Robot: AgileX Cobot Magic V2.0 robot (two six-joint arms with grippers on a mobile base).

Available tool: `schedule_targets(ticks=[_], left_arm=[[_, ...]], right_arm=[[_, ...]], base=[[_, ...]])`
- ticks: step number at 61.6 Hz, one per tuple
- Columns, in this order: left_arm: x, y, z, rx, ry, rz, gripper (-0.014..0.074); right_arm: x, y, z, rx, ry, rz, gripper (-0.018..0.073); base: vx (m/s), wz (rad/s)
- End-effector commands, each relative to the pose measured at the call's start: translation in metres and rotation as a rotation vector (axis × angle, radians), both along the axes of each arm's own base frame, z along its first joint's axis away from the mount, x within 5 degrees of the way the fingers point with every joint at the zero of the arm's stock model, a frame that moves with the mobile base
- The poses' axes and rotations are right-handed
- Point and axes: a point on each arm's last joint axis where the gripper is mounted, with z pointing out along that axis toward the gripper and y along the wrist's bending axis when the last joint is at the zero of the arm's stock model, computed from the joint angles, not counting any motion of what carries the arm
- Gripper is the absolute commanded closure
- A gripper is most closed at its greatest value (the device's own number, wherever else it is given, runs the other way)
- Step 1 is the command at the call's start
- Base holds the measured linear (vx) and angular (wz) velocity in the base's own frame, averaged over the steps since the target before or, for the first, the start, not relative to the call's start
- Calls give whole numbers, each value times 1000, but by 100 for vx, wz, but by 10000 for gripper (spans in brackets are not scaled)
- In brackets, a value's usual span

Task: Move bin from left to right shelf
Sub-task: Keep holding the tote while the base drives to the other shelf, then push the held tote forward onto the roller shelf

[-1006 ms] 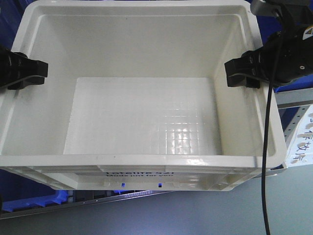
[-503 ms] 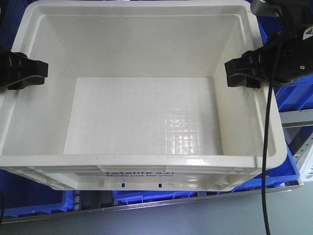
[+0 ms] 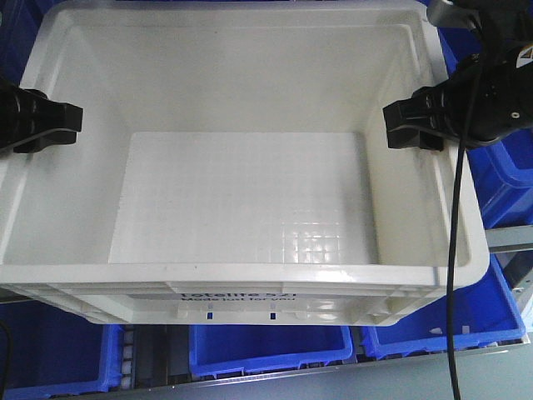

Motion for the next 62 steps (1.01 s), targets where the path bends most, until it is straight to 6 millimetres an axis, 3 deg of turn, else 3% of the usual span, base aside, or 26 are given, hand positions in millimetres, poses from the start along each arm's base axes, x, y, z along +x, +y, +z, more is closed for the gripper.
schedule_targets(ticks=[1,62], left_arm=[[-4,-2,30,-51,-180,-10,601],[-4,-2,30,-51,-180,-10,601]], right_arm=[[-2,-2,24,28,-144,-12,564],[-2,-2,24,29,-144,-12,564]], base=[[17,6],[10,2]])
